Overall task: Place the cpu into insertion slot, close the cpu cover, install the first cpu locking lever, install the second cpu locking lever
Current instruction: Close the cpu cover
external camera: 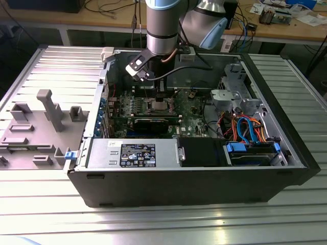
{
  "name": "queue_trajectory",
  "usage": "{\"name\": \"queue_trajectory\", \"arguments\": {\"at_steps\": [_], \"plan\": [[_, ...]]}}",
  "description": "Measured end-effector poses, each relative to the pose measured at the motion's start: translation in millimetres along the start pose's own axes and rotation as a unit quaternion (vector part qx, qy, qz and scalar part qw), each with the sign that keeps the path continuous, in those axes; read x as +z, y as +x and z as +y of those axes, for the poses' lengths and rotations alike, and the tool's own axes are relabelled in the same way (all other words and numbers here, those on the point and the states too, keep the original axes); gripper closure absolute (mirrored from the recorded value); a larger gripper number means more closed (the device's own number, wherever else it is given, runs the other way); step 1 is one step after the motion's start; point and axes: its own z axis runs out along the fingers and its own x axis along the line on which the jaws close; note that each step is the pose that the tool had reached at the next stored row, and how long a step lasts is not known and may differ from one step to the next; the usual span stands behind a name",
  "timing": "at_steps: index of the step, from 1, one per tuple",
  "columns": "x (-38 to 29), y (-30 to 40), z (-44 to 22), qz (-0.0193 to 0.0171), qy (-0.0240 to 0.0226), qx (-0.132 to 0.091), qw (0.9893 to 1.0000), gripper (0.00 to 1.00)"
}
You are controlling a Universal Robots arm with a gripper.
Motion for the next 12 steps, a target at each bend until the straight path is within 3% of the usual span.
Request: {"name": "queue_trajectory", "arguments": {"at_steps": [12], "plan": [[-4.1, 0.0, 0.2, 0.0000, 0.0000, 0.000, 1.0000, 0.89]]}}
